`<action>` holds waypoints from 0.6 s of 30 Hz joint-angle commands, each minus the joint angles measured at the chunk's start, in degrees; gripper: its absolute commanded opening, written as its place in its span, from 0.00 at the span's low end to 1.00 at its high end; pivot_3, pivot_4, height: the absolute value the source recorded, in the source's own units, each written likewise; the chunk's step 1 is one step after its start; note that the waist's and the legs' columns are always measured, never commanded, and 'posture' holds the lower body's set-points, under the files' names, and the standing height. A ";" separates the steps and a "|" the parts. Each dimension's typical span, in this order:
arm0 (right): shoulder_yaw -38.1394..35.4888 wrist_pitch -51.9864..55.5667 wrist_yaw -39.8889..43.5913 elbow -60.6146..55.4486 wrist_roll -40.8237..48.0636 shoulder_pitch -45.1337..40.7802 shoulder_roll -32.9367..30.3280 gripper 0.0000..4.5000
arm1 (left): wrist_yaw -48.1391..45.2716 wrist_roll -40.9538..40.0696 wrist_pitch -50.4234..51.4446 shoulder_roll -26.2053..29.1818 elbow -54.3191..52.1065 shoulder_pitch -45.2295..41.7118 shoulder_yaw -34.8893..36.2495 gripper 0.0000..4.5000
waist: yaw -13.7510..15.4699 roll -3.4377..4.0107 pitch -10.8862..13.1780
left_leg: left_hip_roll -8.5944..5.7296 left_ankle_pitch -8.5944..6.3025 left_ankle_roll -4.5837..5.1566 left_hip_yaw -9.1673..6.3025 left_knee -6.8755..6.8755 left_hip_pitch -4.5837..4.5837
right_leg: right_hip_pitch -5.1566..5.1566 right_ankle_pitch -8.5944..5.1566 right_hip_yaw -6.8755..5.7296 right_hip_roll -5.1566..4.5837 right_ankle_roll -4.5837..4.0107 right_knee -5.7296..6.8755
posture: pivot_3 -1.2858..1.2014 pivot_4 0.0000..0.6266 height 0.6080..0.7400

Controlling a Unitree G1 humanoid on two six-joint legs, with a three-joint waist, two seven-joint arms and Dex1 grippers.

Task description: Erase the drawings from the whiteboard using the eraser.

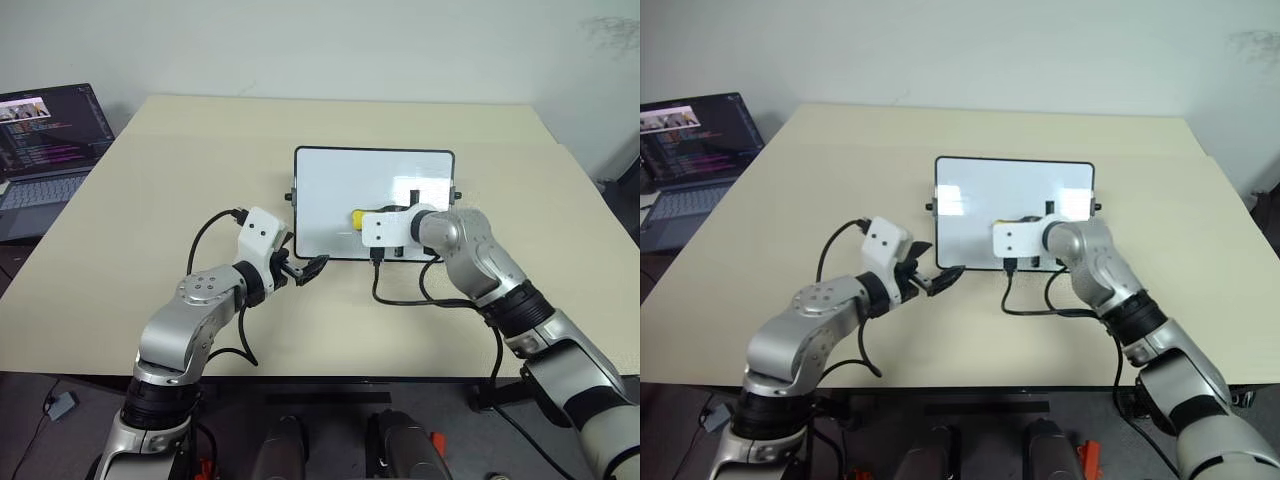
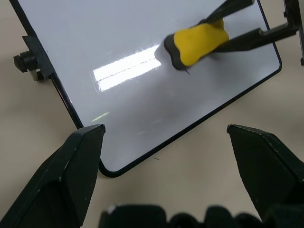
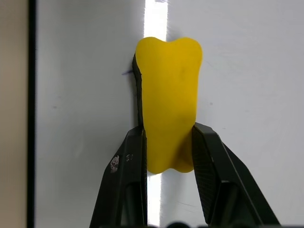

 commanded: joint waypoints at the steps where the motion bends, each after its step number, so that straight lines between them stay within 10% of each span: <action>1: 1.13 -0.29 1.95 -2.57 -0.81 0.86 -0.18 0.21 | 0.03 0.01 -1.24 -0.12 -1.08 -0.98 0.25 1.00 | 0.00 0.00 0.00 | 0.00 0.00 0.00 0.00 0.01 0.01 | 0.01 0.00 0.00 0.00 0.00 0.01 | 0.52 0.24 1.00; 18: -1.52 1.32 -0.44 2.79 -1.65 -1.86 -0.65 0.21 | 0.20 0.18 -1.49 -0.26 -1.01 -0.84 0.31 1.00 | 0.02 0.00 0.00 | 0.00 0.01 0.00 0.00 0.13 0.05 | 0.08 0.01 0.00 0.00 0.00 0.02 | 0.52 0.24 1.00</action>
